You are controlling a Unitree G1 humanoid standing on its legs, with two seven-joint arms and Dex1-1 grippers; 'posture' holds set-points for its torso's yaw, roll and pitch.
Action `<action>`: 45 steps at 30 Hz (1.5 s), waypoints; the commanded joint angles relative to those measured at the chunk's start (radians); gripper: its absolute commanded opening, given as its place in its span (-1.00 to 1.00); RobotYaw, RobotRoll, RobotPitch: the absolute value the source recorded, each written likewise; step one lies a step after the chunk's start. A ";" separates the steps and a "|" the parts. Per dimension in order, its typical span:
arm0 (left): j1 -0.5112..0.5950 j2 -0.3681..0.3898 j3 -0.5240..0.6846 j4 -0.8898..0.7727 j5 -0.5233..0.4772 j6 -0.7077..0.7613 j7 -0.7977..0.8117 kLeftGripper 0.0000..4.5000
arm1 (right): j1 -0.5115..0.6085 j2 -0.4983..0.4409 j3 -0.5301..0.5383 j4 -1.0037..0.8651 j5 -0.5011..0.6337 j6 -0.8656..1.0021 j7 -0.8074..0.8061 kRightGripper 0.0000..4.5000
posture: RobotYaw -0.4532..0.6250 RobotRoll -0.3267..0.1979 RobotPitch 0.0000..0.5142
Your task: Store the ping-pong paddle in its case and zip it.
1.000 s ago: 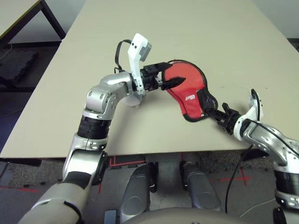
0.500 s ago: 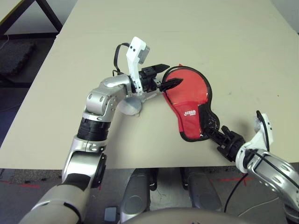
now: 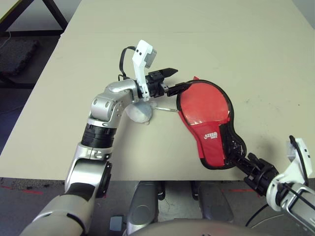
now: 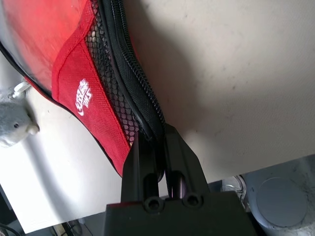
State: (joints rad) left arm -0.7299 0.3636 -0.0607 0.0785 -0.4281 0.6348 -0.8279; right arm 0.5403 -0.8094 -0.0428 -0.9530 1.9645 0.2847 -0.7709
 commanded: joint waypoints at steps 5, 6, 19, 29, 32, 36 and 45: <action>0.005 0.002 -0.012 0.019 0.010 -0.018 -0.016 1.00 | 0.052 -0.064 0.032 -0.031 0.008 -0.048 0.012 -1.00 | -0.45 0.25 -0.08; 0.005 0.003 -0.013 0.022 0.011 -0.021 -0.018 1.00 | 0.060 -0.069 0.030 -0.032 0.008 -0.053 0.013 -1.00 | -0.46 0.25 -0.08; -0.013 -0.005 -0.018 0.053 0.019 -0.038 -0.030 1.00 | 0.019 -0.161 0.024 0.003 0.008 -0.014 0.082 -0.61 | -0.49 0.25 -0.11; -0.019 0.001 -0.011 0.050 0.018 -0.038 -0.027 1.00 | 0.222 -0.406 -0.277 0.101 0.008 0.221 0.495 0.84 | -0.48 0.25 -0.13; -0.019 0.002 -0.012 0.050 0.018 -0.038 -0.027 1.00 | 0.169 -0.456 -0.400 0.196 0.008 0.318 0.608 0.98 | -0.48 0.25 -0.13; -0.026 0.000 -0.011 0.057 0.018 -0.040 -0.024 1.00 | -0.099 -0.456 -0.377 0.315 0.008 0.350 0.592 0.98 | -0.49 0.25 -0.13; -0.053 -0.007 -0.024 0.080 0.029 -0.053 -0.029 1.00 | -0.752 -0.356 0.066 0.403 -0.300 0.555 0.609 0.98 | -0.46 0.25 -0.12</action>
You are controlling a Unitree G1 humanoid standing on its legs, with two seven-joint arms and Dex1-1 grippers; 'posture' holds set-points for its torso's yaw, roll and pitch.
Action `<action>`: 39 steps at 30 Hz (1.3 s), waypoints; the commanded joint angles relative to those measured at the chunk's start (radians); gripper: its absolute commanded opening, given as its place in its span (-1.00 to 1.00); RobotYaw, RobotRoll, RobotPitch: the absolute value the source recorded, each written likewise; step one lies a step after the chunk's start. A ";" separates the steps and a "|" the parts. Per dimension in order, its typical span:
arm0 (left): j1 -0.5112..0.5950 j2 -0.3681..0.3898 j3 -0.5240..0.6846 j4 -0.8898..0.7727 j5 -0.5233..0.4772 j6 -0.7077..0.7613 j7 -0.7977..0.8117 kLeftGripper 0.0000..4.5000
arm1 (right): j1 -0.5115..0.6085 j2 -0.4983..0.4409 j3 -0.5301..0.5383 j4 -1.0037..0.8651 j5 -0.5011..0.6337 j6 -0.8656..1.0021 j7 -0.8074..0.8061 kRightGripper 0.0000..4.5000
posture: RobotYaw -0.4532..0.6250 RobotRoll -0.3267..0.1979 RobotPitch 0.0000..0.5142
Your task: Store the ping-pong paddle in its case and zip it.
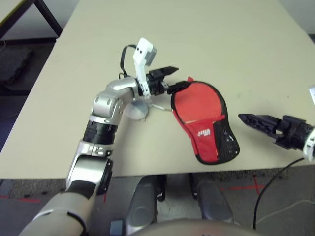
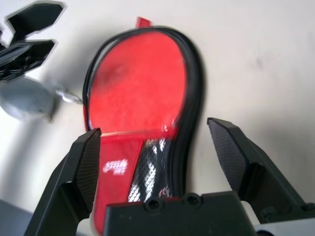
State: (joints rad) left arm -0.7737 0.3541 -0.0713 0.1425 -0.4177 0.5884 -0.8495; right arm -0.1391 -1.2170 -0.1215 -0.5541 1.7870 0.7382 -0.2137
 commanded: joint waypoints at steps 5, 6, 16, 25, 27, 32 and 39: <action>-0.018 0.010 -0.011 0.027 0.022 -0.011 -0.011 1.00 | -0.199 0.131 0.236 0.036 -0.316 0.198 0.175 0.98 | -0.44 0.25 -0.12; -0.018 0.009 -0.010 0.027 0.023 -0.010 -0.011 1.00 | -0.219 0.145 0.251 0.041 -0.363 0.211 0.205 0.98 | -0.44 0.25 -0.12; -0.019 0.016 -0.006 0.035 0.032 -0.019 -0.015 1.00 | -0.342 0.222 0.377 0.045 -0.775 0.243 0.522 0.98 | -0.42 0.25 -0.11; -0.029 0.019 -0.009 0.057 0.039 -0.033 -0.029 1.00 | -0.361 0.278 0.501 0.088 -1.117 0.180 0.709 0.98 | -0.43 0.25 -0.10; -0.039 0.043 -0.011 0.070 0.046 -0.036 -0.053 1.00 | -0.370 0.302 0.522 0.117 -1.176 0.173 0.738 0.98 | -0.42 0.25 -0.11; -0.090 0.194 -0.036 0.112 0.084 -0.037 -0.179 1.00 | -0.392 0.367 0.564 0.209 -1.301 0.150 0.806 0.98 | -0.36 0.25 -0.11; -0.160 0.417 -0.088 0.120 0.150 -0.009 -0.348 1.00 | -0.382 0.408 0.579 0.269 -1.417 0.114 0.887 0.98 | -0.30 0.25 -0.12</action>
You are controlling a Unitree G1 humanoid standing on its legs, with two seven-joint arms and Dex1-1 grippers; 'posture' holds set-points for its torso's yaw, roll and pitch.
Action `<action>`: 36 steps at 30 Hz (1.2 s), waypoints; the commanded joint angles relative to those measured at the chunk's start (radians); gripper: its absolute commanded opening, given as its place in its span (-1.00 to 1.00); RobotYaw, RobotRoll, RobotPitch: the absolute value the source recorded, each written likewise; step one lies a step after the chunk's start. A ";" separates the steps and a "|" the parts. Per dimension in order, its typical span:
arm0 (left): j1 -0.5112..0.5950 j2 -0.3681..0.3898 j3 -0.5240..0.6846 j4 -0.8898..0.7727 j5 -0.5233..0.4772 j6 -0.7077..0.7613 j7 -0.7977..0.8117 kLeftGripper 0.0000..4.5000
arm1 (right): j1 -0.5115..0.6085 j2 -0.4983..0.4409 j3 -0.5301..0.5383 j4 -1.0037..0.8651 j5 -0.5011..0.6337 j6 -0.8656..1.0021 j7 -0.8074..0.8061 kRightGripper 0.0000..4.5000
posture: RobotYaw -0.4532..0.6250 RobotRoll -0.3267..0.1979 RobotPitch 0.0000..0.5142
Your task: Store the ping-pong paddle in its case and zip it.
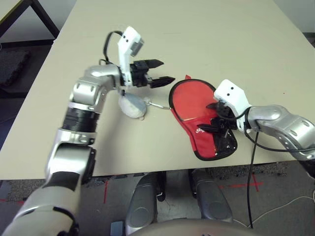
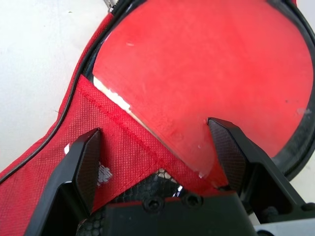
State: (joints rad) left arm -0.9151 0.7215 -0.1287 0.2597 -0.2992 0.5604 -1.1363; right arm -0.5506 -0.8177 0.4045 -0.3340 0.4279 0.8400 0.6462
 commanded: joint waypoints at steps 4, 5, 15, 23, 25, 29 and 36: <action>-0.028 0.150 -0.046 -0.022 0.045 0.079 -0.148 1.00 | 0.039 0.022 0.055 0.065 -0.094 0.016 0.065 0.98 | -0.25 0.25 -0.13; -0.027 0.172 -0.049 -0.026 0.047 0.087 -0.167 1.00 | 0.040 0.025 0.057 0.066 -0.099 0.021 0.074 0.98 | -0.25 0.25 -0.13; -0.001 0.297 -0.105 -0.073 0.075 0.069 -0.351 1.00 | 0.034 0.033 0.055 0.060 -0.140 0.053 0.142 0.98 | -0.24 0.25 -0.16; 0.040 0.255 -0.154 -0.026 0.179 -0.201 -0.376 1.00 | 0.041 0.060 0.037 0.035 -0.150 0.082 0.144 0.98 | -0.27 0.25 -0.16; 0.032 0.238 -0.160 -0.008 0.197 -0.249 -0.384 1.00 | 0.043 0.066 0.033 0.030 -0.153 0.088 0.144 0.98 | -0.28 0.25 -0.15; 0.023 0.215 -0.194 0.040 0.253 -0.354 -0.409 1.00 | 0.039 0.079 0.026 0.028 -0.160 0.096 0.147 0.98 | -0.28 0.25 -0.15; 0.033 0.199 -0.240 0.098 0.337 -0.434 -0.453 1.00 | 0.038 0.096 0.012 0.022 -0.166 0.107 0.145 0.98 | -0.30 0.25 -0.14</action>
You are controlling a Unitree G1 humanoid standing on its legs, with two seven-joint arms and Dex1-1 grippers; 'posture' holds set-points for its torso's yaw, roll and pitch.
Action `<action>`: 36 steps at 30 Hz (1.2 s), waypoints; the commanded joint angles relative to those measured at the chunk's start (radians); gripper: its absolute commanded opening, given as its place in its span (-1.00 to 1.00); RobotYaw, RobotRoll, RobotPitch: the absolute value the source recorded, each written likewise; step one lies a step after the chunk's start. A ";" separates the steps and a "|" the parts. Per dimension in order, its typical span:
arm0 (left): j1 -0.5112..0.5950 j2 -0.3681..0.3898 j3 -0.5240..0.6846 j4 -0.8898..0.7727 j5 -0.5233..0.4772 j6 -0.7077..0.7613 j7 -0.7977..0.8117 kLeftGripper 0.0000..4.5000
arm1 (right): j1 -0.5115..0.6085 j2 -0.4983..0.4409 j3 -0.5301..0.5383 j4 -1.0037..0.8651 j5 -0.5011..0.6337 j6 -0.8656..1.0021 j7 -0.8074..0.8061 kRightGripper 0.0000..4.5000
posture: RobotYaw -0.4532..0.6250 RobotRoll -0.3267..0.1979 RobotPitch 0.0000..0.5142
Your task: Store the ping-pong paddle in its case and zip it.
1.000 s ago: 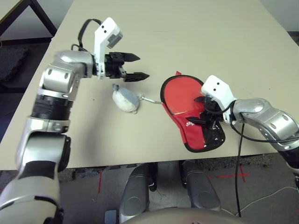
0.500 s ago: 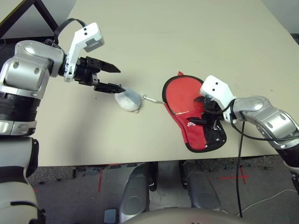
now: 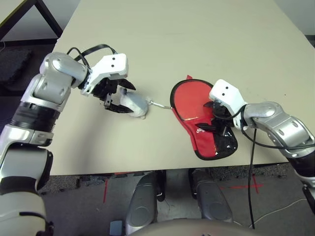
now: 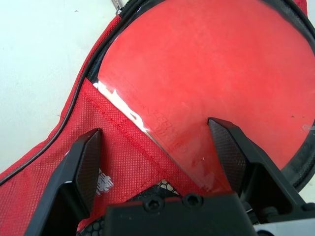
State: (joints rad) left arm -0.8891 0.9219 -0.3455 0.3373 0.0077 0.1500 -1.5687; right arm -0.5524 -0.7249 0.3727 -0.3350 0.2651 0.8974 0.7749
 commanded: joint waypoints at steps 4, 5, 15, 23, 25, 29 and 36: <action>0.002 -0.023 -0.022 0.033 0.044 -0.028 -0.026 0.72 | 0.043 0.009 0.039 0.024 -0.007 0.052 0.014 1.00 | -0.31 0.25 -0.13; 0.000 -0.029 -0.021 0.035 0.047 -0.027 -0.026 0.59 | 0.042 0.011 0.039 0.024 -0.008 0.052 0.013 1.00 | -0.31 0.25 -0.13; -0.135 -0.152 -0.014 0.249 0.136 -0.102 0.124 -0.82 | 0.049 0.017 0.038 0.032 -0.020 0.052 0.015 1.00 | -0.32 0.25 -0.11; -0.370 -0.339 -0.013 0.717 0.288 -0.317 0.558 -0.93 | 0.059 0.025 0.046 0.035 -0.032 0.049 0.021 1.00 | -0.31 0.25 -0.09; -0.422 -0.395 -0.018 0.811 0.319 -0.358 0.682 -0.93 | 0.064 0.025 0.047 0.038 -0.035 0.047 0.022 1.00 | -0.32 0.25 -0.08; -0.476 -0.491 -0.029 0.921 0.361 -0.387 0.812 -0.93 | 0.069 0.028 0.052 0.041 -0.041 0.047 0.024 1.00 | -0.32 0.25 -0.06; -0.526 -0.698 -0.048 1.003 0.444 -0.382 1.062 -0.93 | 0.066 0.048 0.063 0.059 -0.051 0.041 0.026 1.00 | -0.35 0.25 -0.03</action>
State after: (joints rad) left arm -1.3810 0.2499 -0.3896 1.3254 0.4336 -0.2333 -0.5647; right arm -0.5328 -0.6925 0.3583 -0.3371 0.2188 0.9046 0.7847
